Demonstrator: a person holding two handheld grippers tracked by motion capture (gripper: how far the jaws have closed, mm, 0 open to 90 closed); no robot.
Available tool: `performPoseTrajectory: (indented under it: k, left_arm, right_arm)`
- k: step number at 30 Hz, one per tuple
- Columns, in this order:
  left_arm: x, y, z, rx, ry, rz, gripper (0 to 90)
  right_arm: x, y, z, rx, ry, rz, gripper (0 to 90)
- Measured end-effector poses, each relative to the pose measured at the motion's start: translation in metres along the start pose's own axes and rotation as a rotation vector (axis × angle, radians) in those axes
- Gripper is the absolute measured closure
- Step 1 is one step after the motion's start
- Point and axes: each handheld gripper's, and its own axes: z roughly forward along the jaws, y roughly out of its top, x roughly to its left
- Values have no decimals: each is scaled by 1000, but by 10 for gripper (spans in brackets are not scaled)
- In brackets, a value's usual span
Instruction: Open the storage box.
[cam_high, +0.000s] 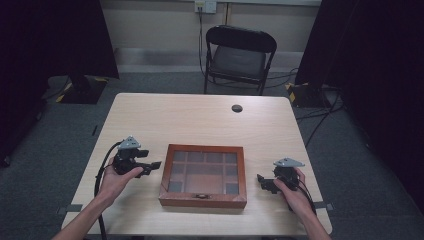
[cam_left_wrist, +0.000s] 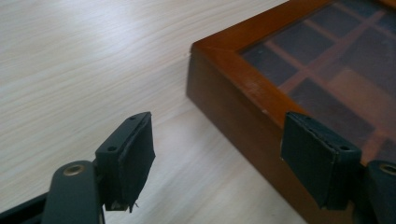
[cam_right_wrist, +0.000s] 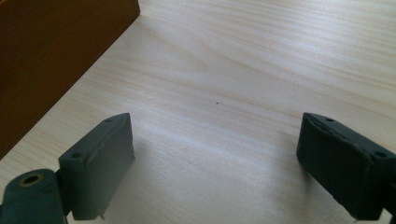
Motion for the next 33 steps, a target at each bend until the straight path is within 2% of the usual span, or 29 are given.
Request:
performPoseTrajectory:
  k: [2,5,7,12,17,20,22,24,27,28,29,33]
  left_arm:
    - [-3,2,-1,7,9,9,255]
    - [-8,5,-1,10,-35,17,267]
    - [-11,7,-1,8,-36,36,267]
    - [-24,13,-4,-6,-78,84,288]
    - [-36,17,-4,-22,-116,82,312]
    - [-43,21,-4,-29,-156,94,347]
    - [-49,23,-1,-24,-209,87,348]
    - [-55,24,1,-22,-239,98,359]
    - [-64,27,4,-10,-255,100,375]
    - [-69,28,6,-3,-283,118,393]
    - [-69,28,6,-3,-283,118,468]
    - [-79,33,9,-20,-335,105,470]
  right_arm:
    - [0,0,0,0,-1,0,103]
    - [0,0,0,0,-1,-1,103]
    - [0,0,0,0,-1,-1,103]
    - [0,0,0,0,-1,0,103]
    - [0,0,0,0,-1,-1,103]
    - [0,0,0,0,-1,-1,103]
    - [0,0,0,0,-1,-1,103]
    - [0,0,0,0,-1,-1,103]
    - [0,0,0,0,-1,-1,103]
    - [0,0,0,0,-1,-1,103]
    - [0,0,0,0,-1,-1,103]
    - [0,0,0,0,-1,-1,102]
